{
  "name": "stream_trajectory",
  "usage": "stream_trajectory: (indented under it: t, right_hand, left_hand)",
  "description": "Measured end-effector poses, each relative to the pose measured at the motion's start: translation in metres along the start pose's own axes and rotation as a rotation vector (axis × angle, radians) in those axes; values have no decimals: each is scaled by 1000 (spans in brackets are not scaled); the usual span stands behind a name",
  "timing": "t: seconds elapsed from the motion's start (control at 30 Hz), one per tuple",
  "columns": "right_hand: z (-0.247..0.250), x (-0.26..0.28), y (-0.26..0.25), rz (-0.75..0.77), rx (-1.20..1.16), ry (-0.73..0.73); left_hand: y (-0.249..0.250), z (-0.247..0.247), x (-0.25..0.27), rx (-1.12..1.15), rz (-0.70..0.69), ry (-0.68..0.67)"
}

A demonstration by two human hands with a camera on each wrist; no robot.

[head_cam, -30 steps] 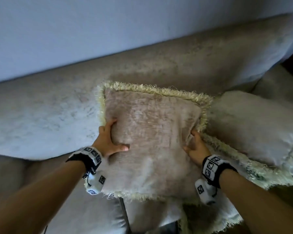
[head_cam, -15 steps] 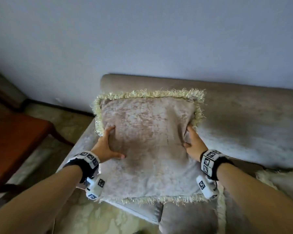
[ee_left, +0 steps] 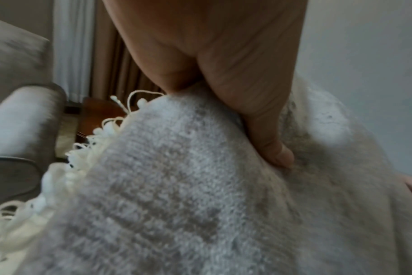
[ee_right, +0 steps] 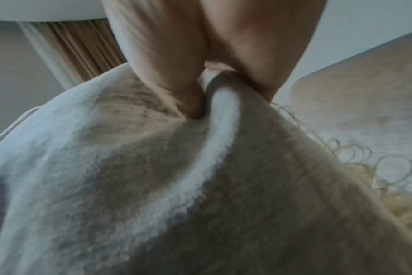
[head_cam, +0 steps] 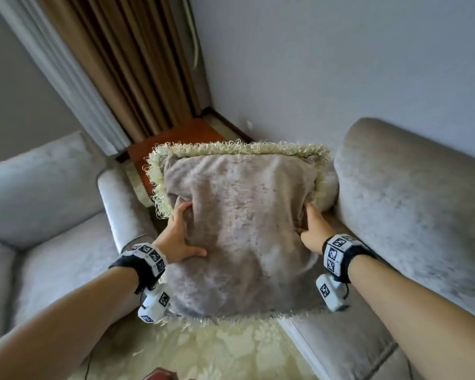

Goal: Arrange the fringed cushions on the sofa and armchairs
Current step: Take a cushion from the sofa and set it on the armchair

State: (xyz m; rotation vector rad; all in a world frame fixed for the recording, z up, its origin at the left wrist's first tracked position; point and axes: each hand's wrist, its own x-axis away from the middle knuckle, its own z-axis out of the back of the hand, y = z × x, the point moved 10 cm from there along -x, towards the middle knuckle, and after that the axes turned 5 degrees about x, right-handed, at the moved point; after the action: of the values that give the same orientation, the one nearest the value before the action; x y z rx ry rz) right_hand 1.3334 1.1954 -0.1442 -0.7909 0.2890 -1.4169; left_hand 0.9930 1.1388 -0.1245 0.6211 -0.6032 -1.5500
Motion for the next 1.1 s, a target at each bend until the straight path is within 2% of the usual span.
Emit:
stream_trajectory:
  t: [0.17,0.27,0.47,0.57,0.7,0.87,0.97,1.03,1.1]
  right_hand:
    - [-63,-40,-119,93,-150,-35]
    - [-100,-60,-181,155,-133,-80]
    - [-183,-103,-283,261,-34,-257]
    - [-231,-122,-334,355,0,-339]
    - [-305,-143,-414,491,77,-520]
    - [-405,-128,-511,669,145,-702]
    - [-465,-99,-552,739,188,-806]
    - [-503,-84,-577,787,243,-850]
    - [-538,-72,-603,846,308,-869]
  left_hand:
    - [-73,93,48,-23,108,226]
    - [-120,138,74,-27,201,362]
    - [-186,202,125,-64,335,551]
    - [-221,232,153,-85,451,631]
    - [-258,273,205,-153,632,767]
    - [-294,303,296,-165,869,953]
    - [-302,316,349,-201,1006,996]
    - [-312,329,380,-235,1055,1000]
    - [-325,346,401,-271,1035,994]
